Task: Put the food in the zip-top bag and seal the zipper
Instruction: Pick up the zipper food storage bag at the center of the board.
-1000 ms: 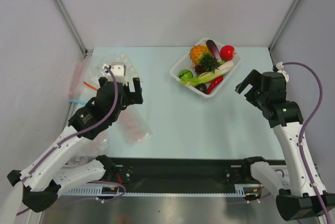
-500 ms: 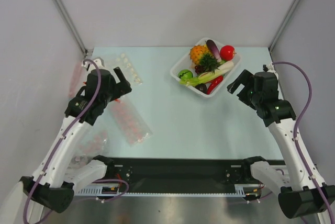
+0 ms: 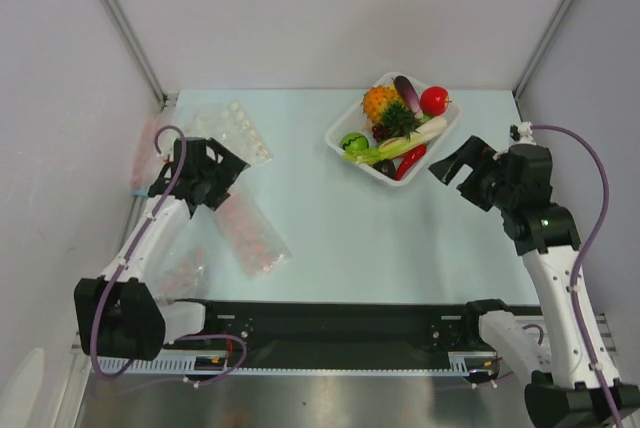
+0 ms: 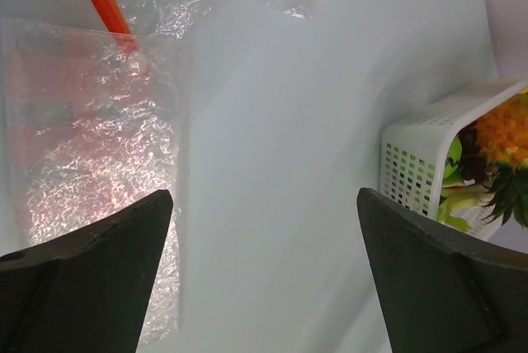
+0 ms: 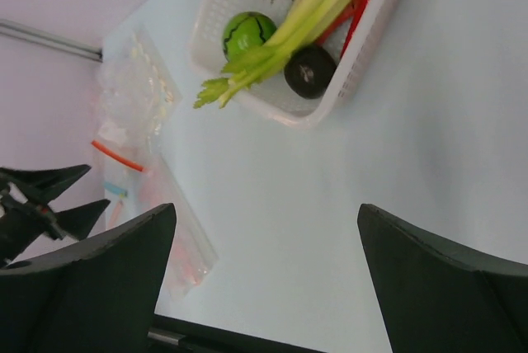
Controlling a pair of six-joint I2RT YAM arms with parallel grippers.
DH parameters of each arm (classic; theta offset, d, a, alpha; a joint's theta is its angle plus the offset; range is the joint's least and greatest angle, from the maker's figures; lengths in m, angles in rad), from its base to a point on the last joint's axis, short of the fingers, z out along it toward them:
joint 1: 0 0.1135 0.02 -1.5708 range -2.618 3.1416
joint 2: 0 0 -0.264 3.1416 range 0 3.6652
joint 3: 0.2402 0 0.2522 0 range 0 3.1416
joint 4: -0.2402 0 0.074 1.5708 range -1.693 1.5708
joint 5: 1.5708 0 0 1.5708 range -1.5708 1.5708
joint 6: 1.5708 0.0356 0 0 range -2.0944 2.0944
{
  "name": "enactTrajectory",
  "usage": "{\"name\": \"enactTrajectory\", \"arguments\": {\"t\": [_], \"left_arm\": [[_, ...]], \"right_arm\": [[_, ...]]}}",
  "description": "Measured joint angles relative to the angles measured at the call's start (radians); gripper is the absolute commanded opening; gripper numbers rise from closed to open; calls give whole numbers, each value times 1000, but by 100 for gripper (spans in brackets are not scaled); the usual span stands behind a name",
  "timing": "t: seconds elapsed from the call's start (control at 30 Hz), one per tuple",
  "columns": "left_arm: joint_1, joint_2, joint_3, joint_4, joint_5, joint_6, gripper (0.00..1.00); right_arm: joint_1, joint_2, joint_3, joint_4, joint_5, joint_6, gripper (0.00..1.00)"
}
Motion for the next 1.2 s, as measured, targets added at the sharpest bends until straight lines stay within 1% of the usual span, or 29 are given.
{"name": "enactTrajectory", "arguments": {"t": [0.07, 0.13, 0.17, 0.2, 0.33, 0.47, 0.6, 0.77, 0.9, 0.93, 0.97, 1.1, 1.2], "left_arm": [[9, 36, 0, 29, 5, -34, 100], [26, 52, -2, 63, -1, -73, 99], [38, 56, -3, 80, -7, -93, 97], [52, 60, -6, 100, -19, -113, 92], [98, 112, -11, 175, -81, -163, 90], [111, 232, 20, 194, -164, -179, 89], [113, 367, 84, 179, -230, -210, 87], [118, 481, 164, 157, -278, -231, 84], [130, 527, 227, 122, -306, -244, 84], [134, 531, 235, 113, -316, -245, 85], [138, 533, 239, 103, -327, -245, 88], [145, 542, 258, 48, -367, -251, 90], [151, 587, 308, -5, -376, -251, 90]], "right_arm": [[-34, -54, -14, 9, -53, -32, 100], [-40, -85, -29, 15, -111, -73, 100], [-39, -89, -32, 14, -127, -93, 100], [-39, -85, -33, 14, -135, -104, 100], [-37, -48, -35, 14, -130, -157, 100], [-42, -8, -37, 13, -111, -196, 97], [-59, 44, -7, -23, -77, -227, 96], [-64, 28, -3, -37, -47, -231, 93], [-64, -23, -32, -20, -37, -212, 92], [-64, -31, -42, -15, -37, -205, 92], [-64, -35, -51, -9, -36, -200, 92], [-64, -20, -66, 5, -36, -181, 92], [-64, -3, -69, 8, -36, -178, 92]]}}
